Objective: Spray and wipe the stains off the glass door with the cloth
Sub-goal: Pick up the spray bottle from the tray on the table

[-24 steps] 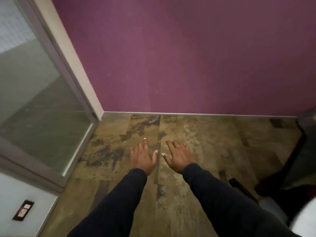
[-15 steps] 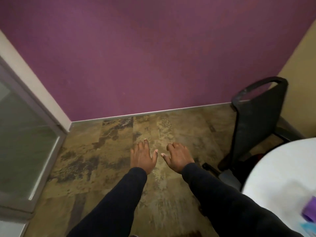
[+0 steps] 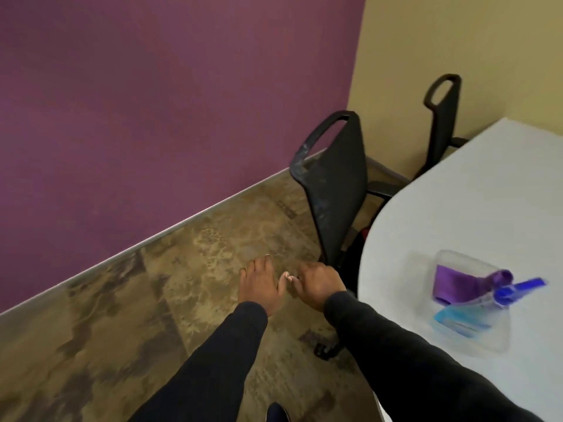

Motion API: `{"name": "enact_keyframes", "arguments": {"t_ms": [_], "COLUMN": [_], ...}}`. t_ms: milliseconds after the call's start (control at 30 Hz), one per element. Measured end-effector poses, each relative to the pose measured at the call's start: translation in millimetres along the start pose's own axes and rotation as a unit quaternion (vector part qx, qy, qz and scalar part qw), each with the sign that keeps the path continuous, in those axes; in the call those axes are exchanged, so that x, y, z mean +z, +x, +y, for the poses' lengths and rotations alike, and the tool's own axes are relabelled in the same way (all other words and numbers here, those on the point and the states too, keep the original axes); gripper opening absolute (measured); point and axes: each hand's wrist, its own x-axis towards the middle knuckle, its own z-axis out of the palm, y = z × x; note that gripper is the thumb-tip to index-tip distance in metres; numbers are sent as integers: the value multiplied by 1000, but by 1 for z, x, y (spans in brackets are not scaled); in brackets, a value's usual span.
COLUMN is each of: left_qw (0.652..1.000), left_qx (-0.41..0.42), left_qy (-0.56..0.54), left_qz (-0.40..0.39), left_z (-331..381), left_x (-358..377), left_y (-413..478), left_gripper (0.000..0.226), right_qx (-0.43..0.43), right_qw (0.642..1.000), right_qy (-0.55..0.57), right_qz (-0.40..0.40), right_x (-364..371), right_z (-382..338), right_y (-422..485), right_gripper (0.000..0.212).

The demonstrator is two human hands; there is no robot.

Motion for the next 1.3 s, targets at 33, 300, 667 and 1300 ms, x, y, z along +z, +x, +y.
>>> {"name": "enact_keyframes", "arguments": {"t_ms": [33,300,667,1300], "left_qw": [1000,990,964,939], "left_qx": [18,137,259,286], "left_qy": [-3,-16,-13,-11], "left_qz": [-4,-24,-57,-193], "left_z": [9,90,239,316], "left_x": [2,15,36,82], "left_y": [9,40,14,-39], "left_gripper": [68,65,65,63], "right_qx": [17,139,277,462], "right_qw": [1000,990,960,789], "right_qy": [2,31,28,312], "right_qz": [4,-7,-14,257], "right_x": [-1,-7,0,-4], "right_z": [9,84,189,269], "right_y": [1,-34,-138,-177], "right_gripper": [47,35,43,74]}}
